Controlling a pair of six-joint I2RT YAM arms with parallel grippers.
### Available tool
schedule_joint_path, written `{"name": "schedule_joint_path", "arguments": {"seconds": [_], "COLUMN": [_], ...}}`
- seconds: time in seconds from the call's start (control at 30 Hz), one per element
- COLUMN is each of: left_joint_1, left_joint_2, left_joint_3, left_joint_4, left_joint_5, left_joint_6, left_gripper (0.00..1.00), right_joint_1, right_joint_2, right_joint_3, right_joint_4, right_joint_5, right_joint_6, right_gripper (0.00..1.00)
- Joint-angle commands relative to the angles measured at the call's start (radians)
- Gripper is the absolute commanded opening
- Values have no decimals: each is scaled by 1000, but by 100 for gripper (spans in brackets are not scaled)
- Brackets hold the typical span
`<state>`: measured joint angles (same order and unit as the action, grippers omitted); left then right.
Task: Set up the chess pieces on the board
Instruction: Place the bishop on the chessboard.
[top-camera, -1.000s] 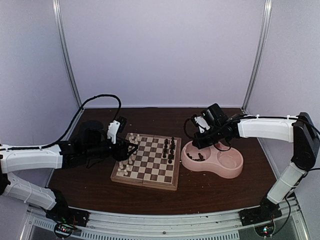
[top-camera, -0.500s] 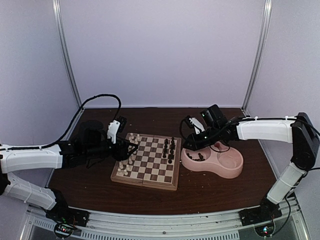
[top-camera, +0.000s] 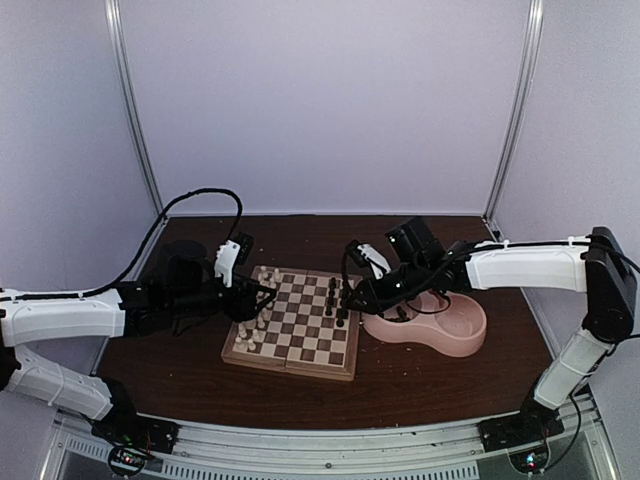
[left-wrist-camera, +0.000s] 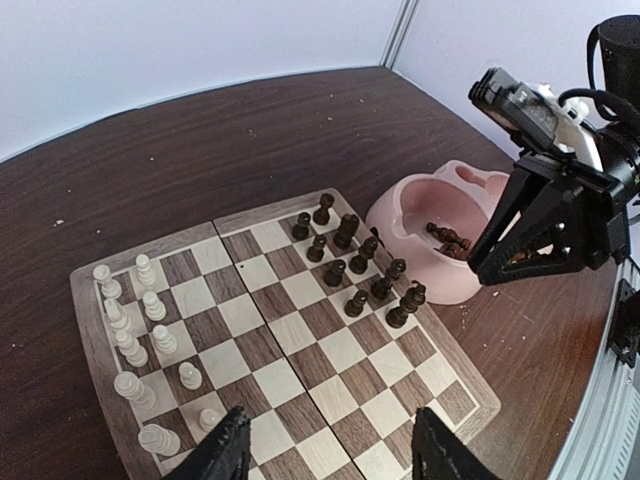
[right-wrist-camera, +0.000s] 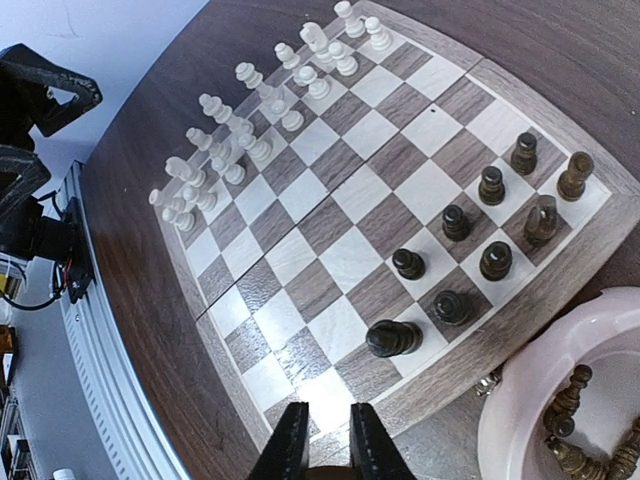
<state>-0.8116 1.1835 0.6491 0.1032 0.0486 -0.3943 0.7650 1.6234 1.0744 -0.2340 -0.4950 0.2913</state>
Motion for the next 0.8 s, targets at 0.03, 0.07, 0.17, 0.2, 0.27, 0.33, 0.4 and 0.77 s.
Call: {"name": "schedule_joint_path", "arguments": {"seconds": [0.03,0.07,0.17,0.2,0.27,0.33,0.4,0.77], "left_joint_1": [-6,-6,-6,-6,-6,-6,-6,-6], "left_joint_2": [-18,-19,-18,-18,-19,-22,-26,-22], "left_joint_3": [31,30,31,31,31,30,30,30], "left_joint_4": [17,18,18,17,16,15,13,15], "left_joint_5": [1,0,0,-1,-2,-5,-8,-14], "left_joint_6": [12,12,12,12,14,14,15,16], "left_gripper": [55,56,56,56,56,56,56,56], "right_joint_1": [53,60,67,71,87,115,146,233], "right_joint_2": [-3,-2,7,9,19,37,62,246], "right_joint_3": [33,34,36,36,36,42,58,169], "right_joint_4": [35,37,47,52,64,76,74,13], "right_joint_5": [-17,-12,-18,-23,-25,-25,-4,194], "right_joint_6": [-34,-35,-35,-37,-44,-55,-74,-96], "right_gripper": [15,15,15,15,15,16,16,19]}}
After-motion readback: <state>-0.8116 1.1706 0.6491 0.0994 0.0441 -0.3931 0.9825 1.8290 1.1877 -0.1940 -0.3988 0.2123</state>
